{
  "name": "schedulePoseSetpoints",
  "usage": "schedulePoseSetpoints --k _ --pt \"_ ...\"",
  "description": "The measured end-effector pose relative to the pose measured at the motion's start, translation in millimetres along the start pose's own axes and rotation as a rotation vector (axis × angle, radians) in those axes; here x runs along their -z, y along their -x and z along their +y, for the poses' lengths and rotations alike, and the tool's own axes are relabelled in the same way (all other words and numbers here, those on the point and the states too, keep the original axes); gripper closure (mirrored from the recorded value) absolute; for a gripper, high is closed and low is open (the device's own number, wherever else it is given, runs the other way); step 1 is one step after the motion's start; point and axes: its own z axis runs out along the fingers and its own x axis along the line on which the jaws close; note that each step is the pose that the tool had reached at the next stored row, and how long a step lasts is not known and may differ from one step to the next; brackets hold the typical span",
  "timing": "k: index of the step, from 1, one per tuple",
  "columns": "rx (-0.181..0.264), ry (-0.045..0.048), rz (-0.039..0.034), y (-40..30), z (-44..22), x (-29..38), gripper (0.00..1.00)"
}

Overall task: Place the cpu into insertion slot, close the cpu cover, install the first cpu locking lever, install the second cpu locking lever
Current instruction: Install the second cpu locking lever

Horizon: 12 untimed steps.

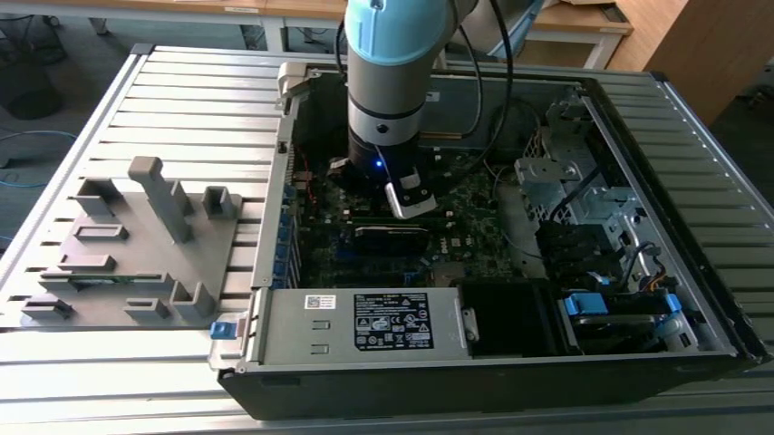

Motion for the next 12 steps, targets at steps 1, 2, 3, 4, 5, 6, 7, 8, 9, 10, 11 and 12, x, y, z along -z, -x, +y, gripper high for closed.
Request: schedulePoseSetpoints --k 1,2,3,4,5,6,7,8,9,10,11,12 --pt "0.0 -0.0002 0.0001 -0.4 -0.2 -0.5 0.9" --pt "0.0 0.0001 0.0002 -0.8 -0.3 -0.7 0.9" --pt "0.0 0.0016 0.0005 -1.0 -0.4 -0.7 0.9" --pt "0.0 0.0031 0.0007 -1.1 -0.3 -0.8 0.9" --pt "0.0 0.0035 0.0006 -1.2 -0.3 -0.9 0.9" --pt "0.0 0.0038 0.0005 -1.2 -0.3 -0.8 0.9" --pt "0.0 0.0036 0.0006 -1.3 -0.3 -0.3 0.9" --pt "0.0 0.0036 0.0006 -1.3 -0.2 0.6 0.9" --pt "0.0 0.0037 0.0006 -1.3 0.0 1.8 0.9" --pt "0.0 0.0037 0.0006 -1.3 0.2 2.8 0.9" --pt "0.0 0.0038 0.0006 -1.3 0.2 3.0 0.9" --pt "0.0 0.0039 0.0005 -1.3 0.3 2.9 0.9"
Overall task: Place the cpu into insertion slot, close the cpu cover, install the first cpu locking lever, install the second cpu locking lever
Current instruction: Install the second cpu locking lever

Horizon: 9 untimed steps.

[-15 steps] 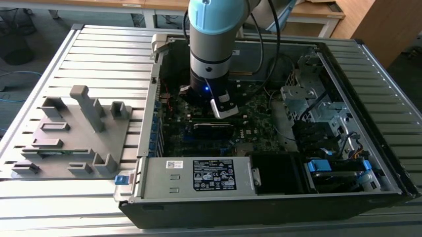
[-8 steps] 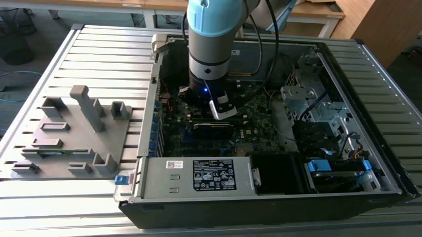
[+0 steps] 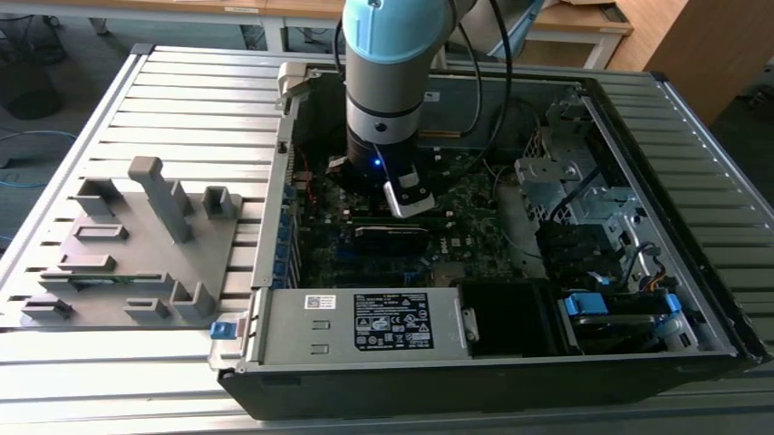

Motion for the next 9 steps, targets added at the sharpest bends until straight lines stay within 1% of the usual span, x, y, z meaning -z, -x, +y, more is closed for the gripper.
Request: schedulePoseSetpoints --k 2,5,9 --pt "0.0 0.0001 0.0 0.0 0.0 0.0 0.9" --pt "0.0 0.0063 0.0009 0.0 -0.4 -0.3 0.9" --pt "0.0 0.0087 0.0014 0.1 -0.8 -1.4 0.9"
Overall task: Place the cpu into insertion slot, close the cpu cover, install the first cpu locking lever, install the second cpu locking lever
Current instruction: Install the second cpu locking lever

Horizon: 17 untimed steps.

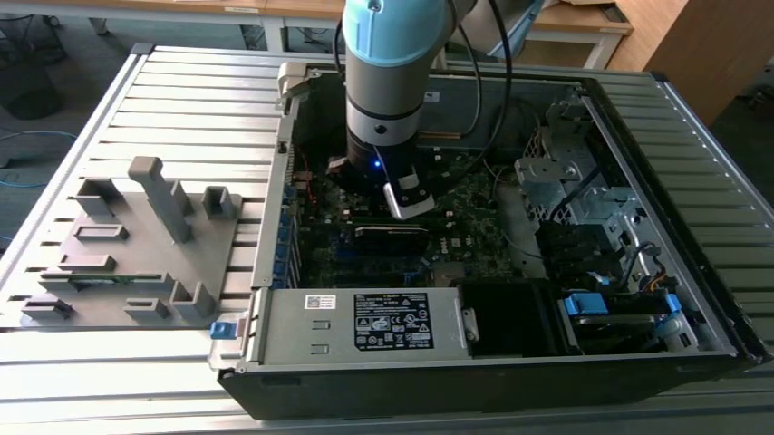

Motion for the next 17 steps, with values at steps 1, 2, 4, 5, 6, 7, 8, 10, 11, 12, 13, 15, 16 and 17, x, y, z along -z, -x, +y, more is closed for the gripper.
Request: schedulePoseSetpoints --k 1,2,4,5,6,7,8,10,11,12,13,15,16,17 --pt "0.0 0.0013 0.0002 0.0 -0.2 -0.4 0.9" --pt "0.0 0.0027 0.0003 0.0 -0.4 -0.8 0.9" --pt "0.0 0.0095 0.0014 0.1 -0.7 -1.1 0.9" --pt "0.0 0.0161 0.0023 0.1 -0.7 -1.1 0.9" --pt "0.0 0.0222 0.003 0.1 -0.9 -1.2 0.9" --pt "0.0 0.0263 0.0036 0.1 -1.1 -1.2 0.9" --pt "0.0 0.0284 0.0039 0.1 -1.3 -1.1 0.9" --pt "0.0 0.0296 0.0041 0.2 -1.8 -1.3 0.9" --pt "0.0 0.03 0.0041 0.3 -2.1 -1.4 0.9" --pt "0.0 0.0306 0.0043 0.3 -2.4 -1.5 0.9" --pt "0.0 0.0323 0.0046 0.3 -2.8 -1.7 0.9" --pt "0.0 0.0375 0.0053 0.4 -3.4 -2.2 0.9" --pt "0.0 0.0415 0.0059 0.3 -3.7 -2.4 0.9" --pt "0.0 0.0462 0.0065 0.2 -4.0 -2.6 0.9"
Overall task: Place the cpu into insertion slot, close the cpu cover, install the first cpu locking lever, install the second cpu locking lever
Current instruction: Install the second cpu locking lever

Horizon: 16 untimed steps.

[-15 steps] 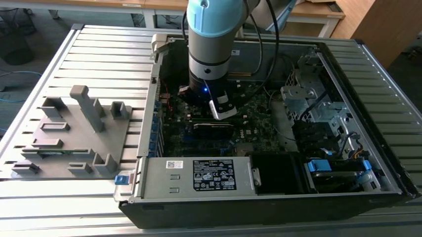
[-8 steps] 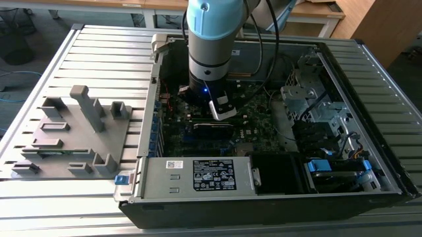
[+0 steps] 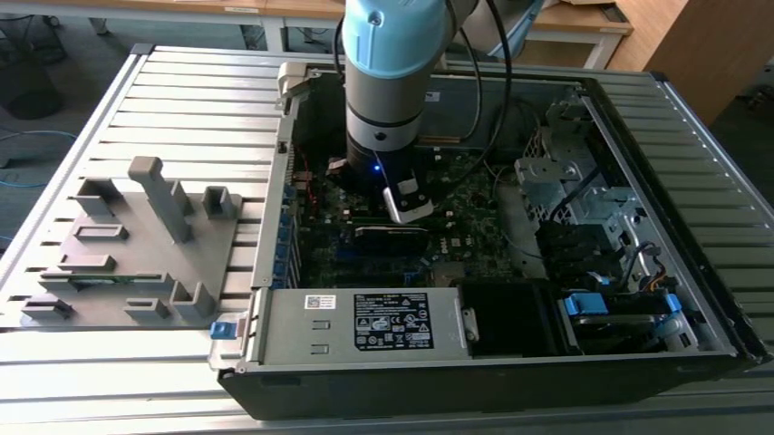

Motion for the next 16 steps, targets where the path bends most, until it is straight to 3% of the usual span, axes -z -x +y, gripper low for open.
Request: schedulePoseSetpoints --k 6,16 --pt "0.0 0.0177 0.0025 -0.1 -1.9 -1.0 0.9" --pt "0.0 0.0266 0.0037 -1.1 -5.0 -3.3 0.9"
